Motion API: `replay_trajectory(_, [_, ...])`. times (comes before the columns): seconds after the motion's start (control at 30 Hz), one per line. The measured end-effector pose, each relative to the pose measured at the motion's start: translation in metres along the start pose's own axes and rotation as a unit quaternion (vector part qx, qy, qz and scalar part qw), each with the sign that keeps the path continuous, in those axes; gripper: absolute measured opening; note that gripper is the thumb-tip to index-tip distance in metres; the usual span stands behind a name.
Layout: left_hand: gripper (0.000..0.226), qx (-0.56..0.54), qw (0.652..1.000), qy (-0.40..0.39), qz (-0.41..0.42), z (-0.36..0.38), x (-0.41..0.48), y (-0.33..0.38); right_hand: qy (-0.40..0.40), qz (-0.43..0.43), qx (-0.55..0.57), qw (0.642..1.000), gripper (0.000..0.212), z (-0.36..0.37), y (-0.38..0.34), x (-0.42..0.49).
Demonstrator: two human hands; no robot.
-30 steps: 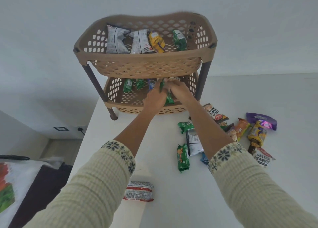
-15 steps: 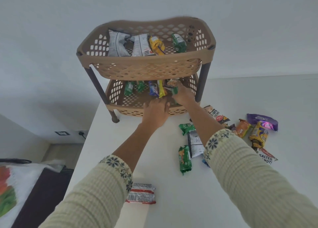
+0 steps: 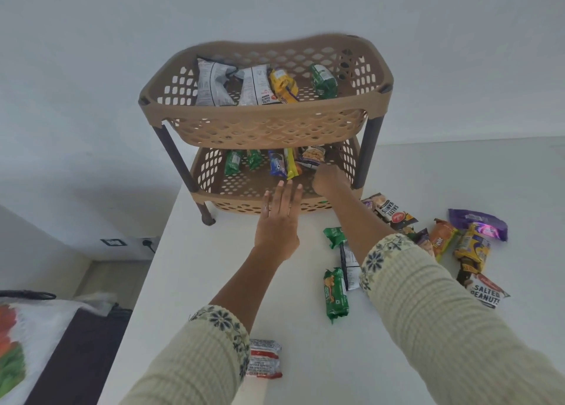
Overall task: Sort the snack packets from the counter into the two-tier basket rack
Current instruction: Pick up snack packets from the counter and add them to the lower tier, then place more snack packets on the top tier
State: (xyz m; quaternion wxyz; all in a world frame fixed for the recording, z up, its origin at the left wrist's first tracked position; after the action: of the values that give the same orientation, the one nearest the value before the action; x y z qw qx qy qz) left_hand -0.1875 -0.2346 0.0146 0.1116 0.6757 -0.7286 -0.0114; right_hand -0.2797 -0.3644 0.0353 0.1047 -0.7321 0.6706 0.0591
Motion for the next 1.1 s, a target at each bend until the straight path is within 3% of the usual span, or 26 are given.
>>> replay_trajectory(0.1, [0.1,0.017,1.0,-0.016,-0.014,0.001,0.002,0.0,0.051,-0.024,0.013,0.998,0.04,-0.001,0.001,-0.014])
replay_trajectory(0.27, [0.1,0.029,0.999,-0.017,-0.031,-0.002,-0.004,0.004,0.228,-0.107,0.044,0.967,0.039,0.011,0.011,-0.075])
replay_trajectory(0.37, [0.095,-0.01,0.999,-0.001,-0.045,0.0,-0.023,0.01,0.241,-0.142,0.102,0.955,0.057,0.027,0.022,-0.111])
replay_trajectory(0.43, [0.083,-0.043,0.997,-0.018,-0.063,0.01,-0.042,0.015,0.227,-0.141,0.11,0.957,0.064,0.04,0.029,-0.126])
replay_trajectory(0.57, [0.063,-0.154,0.969,-0.129,-0.141,0.041,-0.08,0.031,0.152,-0.073,0.047,0.985,0.054,0.068,0.054,-0.139])
replay_trajectory(0.63, [0.062,-0.208,0.95,-0.171,-0.156,0.049,-0.094,0.043,0.113,-0.032,-0.002,0.993,0.054,0.077,0.068,-0.142])
replay_trajectory(0.73, [0.068,-0.223,0.95,-0.174,-0.128,0.047,-0.099,0.06,0.06,0.021,-0.014,0.998,0.049,0.083,0.09,-0.145])
replay_trajectory(0.83, [0.077,-0.206,0.952,-0.2,-0.107,0.046,-0.096,0.073,-0.013,-0.001,-0.008,1.0,0.056,0.087,0.1,-0.145])
replay_trajectory(0.97, [0.07,-0.229,0.941,-0.22,-0.114,0.05,-0.093,0.079,-0.124,-0.05,-0.049,0.99,0.078,0.1,0.101,-0.15])
replay_trajectory(1.1, [0.064,-0.299,0.917,-0.202,-0.17,0.052,-0.092,0.069,-0.097,-0.057,-0.085,0.99,0.083,0.103,0.099,-0.15])
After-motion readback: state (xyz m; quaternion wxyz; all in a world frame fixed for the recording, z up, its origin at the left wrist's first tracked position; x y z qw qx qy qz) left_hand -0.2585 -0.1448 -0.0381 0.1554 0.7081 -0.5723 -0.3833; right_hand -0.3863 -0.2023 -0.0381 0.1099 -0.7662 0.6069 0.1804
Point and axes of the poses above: each hand's wrist, its own x-axis towards the middle knuckle, its own z-axis out of the palm, y = z × x, the point moved 8 cm from there along x, towards the middle knuckle, and after that the axes turned 12 degrees about -x, right-handed, at the moved point
